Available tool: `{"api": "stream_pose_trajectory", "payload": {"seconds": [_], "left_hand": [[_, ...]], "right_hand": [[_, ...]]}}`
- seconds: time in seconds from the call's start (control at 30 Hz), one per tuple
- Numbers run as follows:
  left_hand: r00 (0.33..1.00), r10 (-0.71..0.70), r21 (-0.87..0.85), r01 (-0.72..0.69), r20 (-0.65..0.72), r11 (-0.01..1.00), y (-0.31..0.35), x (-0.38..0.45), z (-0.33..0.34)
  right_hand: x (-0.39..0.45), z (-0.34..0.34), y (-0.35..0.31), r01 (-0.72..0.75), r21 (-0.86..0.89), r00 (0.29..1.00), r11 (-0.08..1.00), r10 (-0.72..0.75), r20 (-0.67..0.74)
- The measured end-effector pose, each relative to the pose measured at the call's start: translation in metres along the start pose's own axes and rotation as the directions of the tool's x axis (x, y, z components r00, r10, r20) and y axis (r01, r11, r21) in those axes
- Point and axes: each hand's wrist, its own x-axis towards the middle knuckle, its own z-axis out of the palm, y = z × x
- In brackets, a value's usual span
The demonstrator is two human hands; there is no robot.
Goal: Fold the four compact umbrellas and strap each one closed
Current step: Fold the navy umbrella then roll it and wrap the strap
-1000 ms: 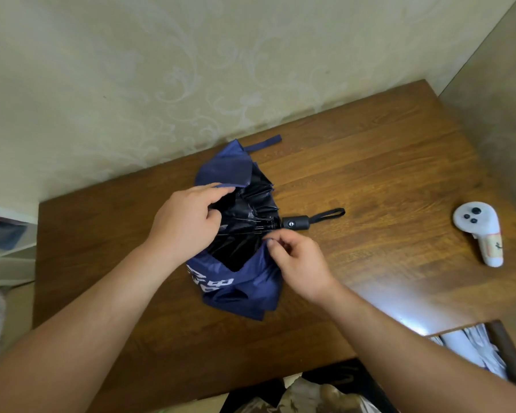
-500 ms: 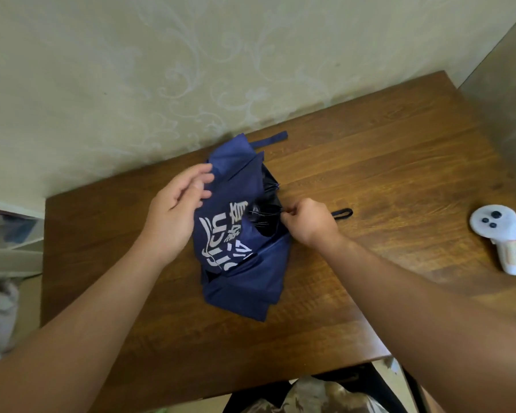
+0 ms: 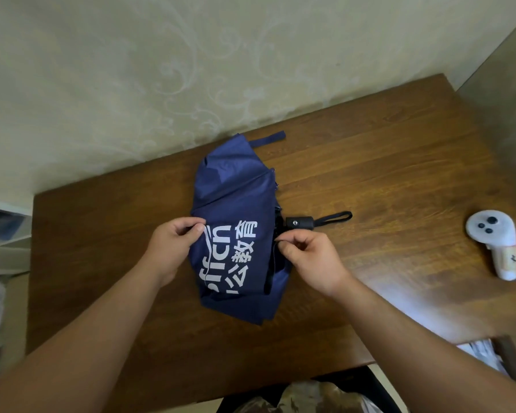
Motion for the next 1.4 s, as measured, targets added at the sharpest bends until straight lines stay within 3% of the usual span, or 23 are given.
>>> {"api": "stream_pose_trajectory", "payload": {"seconds": [0.17, 0.27, 0.4, 0.53, 0.63, 0.8, 0.87, 0.97, 1.1, 1.17, 1.27, 1.33, 1.4], "left_hand": [[0.997, -0.073, -0.177, 0.07, -0.009, 0.982, -0.009, 0.003, 0.002], [0.996, -0.067, -0.193, 0.055, -0.057, 0.98, -0.013, 0.003, 0.009], [0.983, -0.109, -0.229, 0.073, -0.147, 0.971, -0.017, 0.001, 0.021], [0.975, -0.207, -0.442, 0.152, -0.078, 0.884, -0.019, -0.002, 0.03], [0.981, -0.19, -0.444, 0.152, -0.042, 0.883, -0.022, -0.004, 0.04], [0.971, -0.206, -0.441, 0.133, -0.122, 0.888, -0.019, 0.009, 0.047], [0.963, -0.191, -0.346, 0.116, -0.188, 0.931, -0.015, 0.016, 0.049], [0.956, -0.128, -0.157, 0.089, -0.263, 0.984, -0.003, 0.017, 0.049], [0.963, -0.046, -0.063, 0.031, -0.264, 0.998, -0.016, -0.016, 0.044], [0.96, -0.093, -0.078, 0.075, -0.262, 0.994, -0.04, -0.043, 0.041], [0.976, -0.19, -0.039, 0.187, -0.105, 0.982, -0.081, -0.087, 0.043], [0.966, -0.253, -0.027, 0.252, -0.046, 0.967, -0.102, -0.102, 0.051], [0.937, -0.349, -0.136, 0.346, 0.007, 0.928, -0.104, -0.106, 0.06]], "right_hand": [[0.004, -0.002, 0.012, -0.073, -0.044, 0.997, 0.996, 0.072, -0.027], [0.011, -0.003, 0.013, -0.122, -0.087, 0.99, 0.989, 0.114, -0.086], [0.018, -0.001, 0.015, -0.197, -0.323, 0.973, 0.926, 0.146, -0.176], [0.023, 0.005, 0.016, -0.215, -0.471, 0.96, 0.855, 0.097, -0.263], [0.025, 0.006, 0.012, -0.152, -0.409, 0.96, 0.9, 0.036, -0.278], [0.021, -0.009, 0.024, -0.083, -0.198, 0.951, 0.977, 0.018, -0.309], [0.012, -0.02, 0.034, -0.102, -0.195, 0.949, 0.975, 0.037, -0.314], [-0.01, -0.031, 0.048, -0.196, -0.266, 0.959, 0.944, 0.129, -0.252], [-0.045, -0.031, 0.074, -0.325, -0.387, 0.944, 0.863, 0.317, -0.086], [-0.061, -0.02, 0.082, -0.363, -0.403, 0.911, 0.84, 0.41, 0.035], [-0.077, 0.006, 0.082, -0.358, -0.439, 0.86, 0.824, 0.474, 0.188], [-0.078, 0.022, 0.08, -0.356, -0.425, 0.859, 0.833, 0.47, 0.202], [-0.076, 0.034, 0.072, -0.398, -0.342, 0.866, 0.851, 0.471, 0.166]]}}
